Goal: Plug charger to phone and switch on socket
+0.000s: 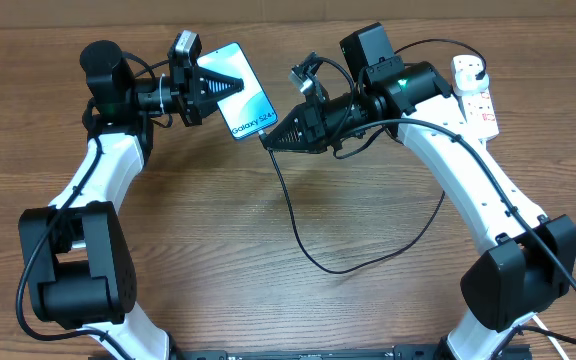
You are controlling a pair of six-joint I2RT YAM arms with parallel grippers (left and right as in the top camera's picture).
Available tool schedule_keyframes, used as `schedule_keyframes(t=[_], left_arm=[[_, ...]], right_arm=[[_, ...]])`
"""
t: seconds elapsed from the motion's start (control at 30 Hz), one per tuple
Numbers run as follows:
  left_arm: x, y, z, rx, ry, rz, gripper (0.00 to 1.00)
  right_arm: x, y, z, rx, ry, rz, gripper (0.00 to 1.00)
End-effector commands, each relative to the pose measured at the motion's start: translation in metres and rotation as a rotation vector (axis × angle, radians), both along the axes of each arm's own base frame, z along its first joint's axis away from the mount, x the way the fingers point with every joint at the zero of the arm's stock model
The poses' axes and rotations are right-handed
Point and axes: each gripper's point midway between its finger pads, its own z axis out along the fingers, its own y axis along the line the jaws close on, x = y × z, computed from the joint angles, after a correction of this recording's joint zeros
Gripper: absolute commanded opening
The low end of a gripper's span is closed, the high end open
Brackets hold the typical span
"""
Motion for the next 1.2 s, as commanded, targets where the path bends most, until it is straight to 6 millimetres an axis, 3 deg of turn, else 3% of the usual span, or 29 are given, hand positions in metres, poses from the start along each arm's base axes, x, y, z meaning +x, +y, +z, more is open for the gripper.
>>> schedule_keyframes(t=[0.0, 1.17], left_arm=[[-0.0015, 0.0019, 0.0031, 0.001, -0.029, -0.017, 0.04], [-0.0016, 0.0017, 0.0031, -0.001, 0.006, -0.017, 0.04]], right_arm=[[-0.0010, -0.0024, 0.0252, 0.033, -0.062, -0.004, 0.04], [-0.0002, 0.0010, 0.0283, 0.041, -0.039, -0.013, 0.04]])
